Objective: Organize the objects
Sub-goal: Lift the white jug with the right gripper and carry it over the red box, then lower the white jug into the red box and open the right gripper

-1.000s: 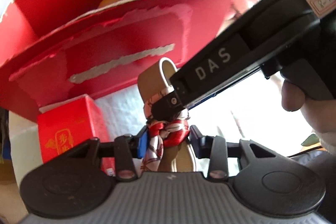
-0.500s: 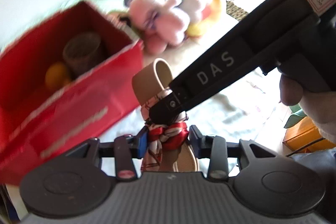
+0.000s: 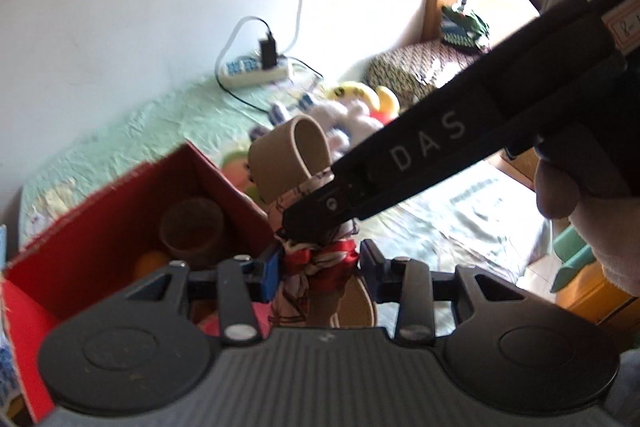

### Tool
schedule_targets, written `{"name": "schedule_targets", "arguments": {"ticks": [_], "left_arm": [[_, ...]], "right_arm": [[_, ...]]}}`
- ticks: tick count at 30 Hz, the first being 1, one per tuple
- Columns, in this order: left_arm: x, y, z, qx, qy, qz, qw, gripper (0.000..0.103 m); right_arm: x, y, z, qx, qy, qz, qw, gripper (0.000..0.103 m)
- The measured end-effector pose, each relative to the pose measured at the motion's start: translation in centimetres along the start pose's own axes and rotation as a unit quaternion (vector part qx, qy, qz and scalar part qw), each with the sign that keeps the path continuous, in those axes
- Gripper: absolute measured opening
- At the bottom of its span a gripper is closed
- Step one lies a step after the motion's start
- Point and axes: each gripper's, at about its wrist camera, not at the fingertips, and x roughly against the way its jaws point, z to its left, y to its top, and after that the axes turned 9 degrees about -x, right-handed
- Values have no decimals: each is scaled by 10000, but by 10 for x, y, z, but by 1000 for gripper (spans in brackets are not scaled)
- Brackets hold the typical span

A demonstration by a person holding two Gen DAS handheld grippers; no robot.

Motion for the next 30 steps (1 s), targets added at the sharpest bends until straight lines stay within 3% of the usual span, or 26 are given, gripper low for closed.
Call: {"name": "schedule_targets", "arguments": {"ticks": [7,13,15,20,30], "left_arm": [[13,-3,69,392,480,-115,9980,39],[-2,-29,123,1062,514,224,9928,39],[-25,-41,139,1302,483,398,9895,38],[-45,-67,151,1602,491,763,9829,38],[-68,-85,166,2020,267,1291,9705,38]], "right_arm": [[-43,33,44,349,329,114,9988,25],[-106,38,74,720,131,630,9953,25],[-127,38,76,729,72,885,9934,25],[-161,37,81,871,-70,1353,9869,24],[-211,32,72,940,-440,1936,9756,24]]}}
